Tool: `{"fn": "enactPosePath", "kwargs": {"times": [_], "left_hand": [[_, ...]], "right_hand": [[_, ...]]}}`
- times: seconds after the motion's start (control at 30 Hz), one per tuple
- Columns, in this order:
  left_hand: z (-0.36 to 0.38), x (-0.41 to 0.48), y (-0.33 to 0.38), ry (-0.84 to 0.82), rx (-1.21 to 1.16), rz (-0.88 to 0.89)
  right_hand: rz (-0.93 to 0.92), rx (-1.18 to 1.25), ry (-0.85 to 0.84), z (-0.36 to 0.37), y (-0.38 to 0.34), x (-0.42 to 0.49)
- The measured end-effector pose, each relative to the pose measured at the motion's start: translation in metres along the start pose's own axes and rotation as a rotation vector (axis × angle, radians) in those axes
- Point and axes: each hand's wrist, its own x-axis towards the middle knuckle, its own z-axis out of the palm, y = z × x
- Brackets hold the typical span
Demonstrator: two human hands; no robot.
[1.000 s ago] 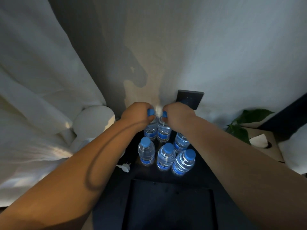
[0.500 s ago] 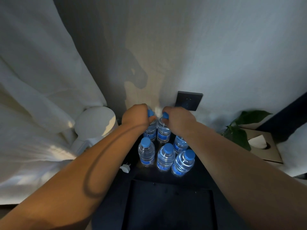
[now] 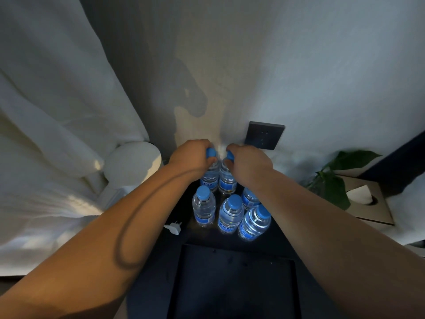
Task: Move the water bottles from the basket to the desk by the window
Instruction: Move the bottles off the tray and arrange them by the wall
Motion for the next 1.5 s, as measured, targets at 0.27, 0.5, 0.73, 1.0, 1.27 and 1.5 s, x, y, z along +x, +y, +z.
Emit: {"fn": "enactPosePath", "kwargs": {"times": [0.27, 0.5, 0.73, 1.0, 1.27, 1.5], "left_hand": [[0.002, 0.004, 0.002, -0.002, 0.035, -0.001], [0.001, 0.005, -0.001, -0.018, -0.011, 0.001], [0.001, 0.003, 0.006, -0.013, 0.032, 0.000], [0.001, 0.001, 0.009, -0.008, 0.057, 0.015], [-0.003, 0.001, 0.011, -0.036, 0.064, 0.019], [-0.005, 0.000, 0.017, -0.072, 0.078, -0.009]], "right_hand": [[0.063, -0.036, 0.016, -0.004, 0.004, 0.002], [-0.020, 0.060, 0.002, -0.004, 0.007, 0.001], [-0.005, 0.057, 0.021, -0.008, 0.006, -0.001], [-0.016, 0.055, 0.003, -0.009, 0.009, -0.001], [-0.009, 0.081, -0.021, -0.014, 0.010, -0.004], [-0.025, 0.060, -0.049, -0.011, 0.010, -0.002]]}}
